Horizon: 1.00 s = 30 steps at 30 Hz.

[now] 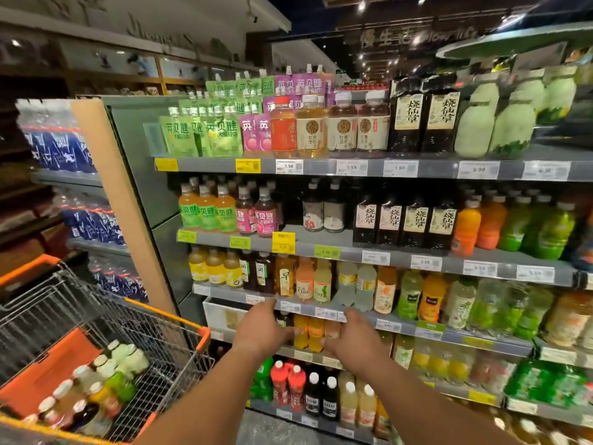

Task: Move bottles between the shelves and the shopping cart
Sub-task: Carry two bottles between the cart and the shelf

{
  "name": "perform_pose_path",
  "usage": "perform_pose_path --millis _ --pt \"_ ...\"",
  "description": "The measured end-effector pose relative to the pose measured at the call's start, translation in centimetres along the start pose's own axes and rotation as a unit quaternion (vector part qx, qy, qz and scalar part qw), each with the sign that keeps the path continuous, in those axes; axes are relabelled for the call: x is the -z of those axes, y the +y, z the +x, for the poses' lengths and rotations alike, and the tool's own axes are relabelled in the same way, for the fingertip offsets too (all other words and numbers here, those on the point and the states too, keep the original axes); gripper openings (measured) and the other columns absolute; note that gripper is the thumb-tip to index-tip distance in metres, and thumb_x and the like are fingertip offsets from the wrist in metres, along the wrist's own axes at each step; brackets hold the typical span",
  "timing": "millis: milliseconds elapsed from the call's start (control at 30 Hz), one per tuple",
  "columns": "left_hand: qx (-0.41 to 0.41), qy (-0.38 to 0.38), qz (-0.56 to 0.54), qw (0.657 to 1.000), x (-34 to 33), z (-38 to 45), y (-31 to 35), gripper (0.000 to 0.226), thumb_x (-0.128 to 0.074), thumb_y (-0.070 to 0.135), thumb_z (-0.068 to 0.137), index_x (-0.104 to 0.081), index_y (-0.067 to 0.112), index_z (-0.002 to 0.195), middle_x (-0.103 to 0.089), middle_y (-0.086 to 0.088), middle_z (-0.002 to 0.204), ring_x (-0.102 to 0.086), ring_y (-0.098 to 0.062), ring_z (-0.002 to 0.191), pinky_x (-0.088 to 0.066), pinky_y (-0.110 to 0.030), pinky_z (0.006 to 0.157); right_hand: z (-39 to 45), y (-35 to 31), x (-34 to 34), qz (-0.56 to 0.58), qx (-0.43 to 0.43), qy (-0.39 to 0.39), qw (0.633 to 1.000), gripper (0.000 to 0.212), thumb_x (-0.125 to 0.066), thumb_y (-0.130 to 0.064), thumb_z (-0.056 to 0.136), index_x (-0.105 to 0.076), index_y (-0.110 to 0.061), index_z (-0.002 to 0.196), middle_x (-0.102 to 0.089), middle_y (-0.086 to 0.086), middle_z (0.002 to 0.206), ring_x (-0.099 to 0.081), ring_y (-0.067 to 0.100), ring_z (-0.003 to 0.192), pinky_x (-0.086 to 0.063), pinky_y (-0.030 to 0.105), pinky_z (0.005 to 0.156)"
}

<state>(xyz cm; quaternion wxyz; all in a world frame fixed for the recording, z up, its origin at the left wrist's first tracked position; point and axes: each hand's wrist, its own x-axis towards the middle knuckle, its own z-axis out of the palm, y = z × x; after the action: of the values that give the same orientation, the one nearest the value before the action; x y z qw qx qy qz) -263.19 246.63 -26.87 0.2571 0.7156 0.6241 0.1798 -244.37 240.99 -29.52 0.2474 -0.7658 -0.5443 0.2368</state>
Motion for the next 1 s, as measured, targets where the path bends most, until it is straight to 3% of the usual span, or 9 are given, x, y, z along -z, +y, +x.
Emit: perform_pose_path --millis 67,233,333,467,567,700,800,900,1000 --pt "-0.004 0.000 -0.008 1.000 -0.9 3.6 -0.4 0.084 -0.081 0.049 0.074 -0.044 0.022 0.145 -0.057 0.000 0.139 -0.057 -0.021 0.121 -0.048 -0.034 0.097 3.1 0.1 -1.0 0.008 -0.020 -0.002 1.000 0.064 -0.074 -0.044 0.075 -0.046 -0.017 0.127 -0.057 0.004 0.120 -0.060 0.023 0.103 -0.053 0.037 0.085" --pt "0.003 -0.049 -0.036 0.998 -3.4 14.6 -1.6 0.079 -0.080 0.047 0.073 -0.049 0.022 0.141 -0.058 -0.001 0.137 -0.057 -0.024 0.121 -0.048 -0.038 0.102 12.3 -0.1 -3.7 0.023 -0.088 0.016 0.996 0.076 -0.075 -0.044 0.078 -0.039 -0.011 0.136 -0.059 0.012 0.127 -0.059 0.030 0.110 -0.051 0.035 0.085" --pt "0.004 -0.067 -0.056 0.996 -4.9 20.1 -2.3 0.064 -0.081 0.040 0.071 -0.059 0.021 0.128 -0.066 -0.002 0.126 -0.063 -0.025 0.110 -0.043 -0.023 0.091 16.9 -0.3 -5.1 0.030 -0.127 0.032 0.991 0.068 -0.073 -0.043 0.081 -0.042 -0.013 0.134 -0.060 0.012 0.126 -0.059 0.030 0.111 -0.046 0.032 0.083" --pt "-0.001 -0.061 -0.062 0.996 -6.9 25.6 -2.8 0.061 -0.082 0.037 0.070 -0.061 0.016 0.124 -0.067 -0.006 0.122 -0.063 -0.028 0.110 -0.037 -0.023 0.079 21.3 -0.6 -7.5 0.068 -0.129 0.024 0.989 0.068 -0.076 -0.041 0.080 -0.041 -0.010 0.131 -0.060 0.009 0.104 -0.061 0.027 0.092 -0.054 0.040 0.081" --pt "0.003 -0.067 -0.070 0.995 -8.2 28.6 -2.5 0.049 -0.080 0.034 0.072 -0.060 0.016 0.113 -0.068 -0.007 0.115 -0.063 -0.031 0.106 -0.042 -0.025 0.077 23.9 -0.9 -8.6 0.073 -0.121 0.047 0.989 0.062 -0.080 -0.036 0.076 -0.052 -0.005 0.122 -0.063 0.011 0.107 -0.062 0.029 0.096 -0.052 0.038 0.084" --pt "0.029 -0.072 -0.095 0.992 -9.8 31.7 -1.7 0.049 -0.080 0.036 0.076 -0.061 0.013 0.116 -0.068 -0.010 0.117 -0.064 -0.032 0.107 -0.047 -0.031 0.080 27.9 -1.1 -9.0 0.070 -0.157 0.025 0.985 0.055 -0.075 -0.036 0.079 -0.055 -0.006 0.121 -0.065 0.015 0.113 -0.062 0.033 0.104 -0.052 0.043 0.088" --pt "0.048 -0.079 -0.114 0.989 -10.8 33.1 -1.2 0.040 -0.075 0.034 0.078 -0.066 0.013 0.111 -0.071 -0.010 0.111 -0.066 -0.032 0.104 -0.049 -0.029 0.077 30.0 -1.0 -9.1 0.034 -0.178 0.024 0.983 0.053 -0.069 -0.046 0.084 -0.057 -0.005 0.116 -0.065 0.016 0.113 -0.061 0.036 0.106 -0.049 0.037 0.078" --pt "0.070 -0.108 -0.117 0.985 -11.6 34.4 -0.9 0.027 -0.067 0.029 0.085 -0.071 0.009 0.103 -0.072 -0.013 0.105 -0.068 -0.031 0.099 -0.055 -0.034 0.078 31.5 -0.8 -9.2 0.051 -0.188 0.040 0.980 0.040 -0.068 -0.052 0.083 -0.060 -0.014 0.094 -0.066 0.011 0.097 -0.064 0.035 0.100 -0.038 0.030 0.067" --pt "0.069 -0.127 -0.117 0.983 -12.3 35.0 -1.0 0.026 -0.060 0.027 0.091 -0.070 0.007 0.104 -0.072 -0.014 0.103 -0.068 -0.030 0.098 -0.054 -0.031 0.077 32.7 -0.4 -9.4 0.028 -0.203 0.045 0.978 0.045 -0.066 -0.050 0.084 -0.068 -0.007 0.098 -0.070 0.016 0.103 -0.065 0.035 0.099 -0.039 0.031 0.068"
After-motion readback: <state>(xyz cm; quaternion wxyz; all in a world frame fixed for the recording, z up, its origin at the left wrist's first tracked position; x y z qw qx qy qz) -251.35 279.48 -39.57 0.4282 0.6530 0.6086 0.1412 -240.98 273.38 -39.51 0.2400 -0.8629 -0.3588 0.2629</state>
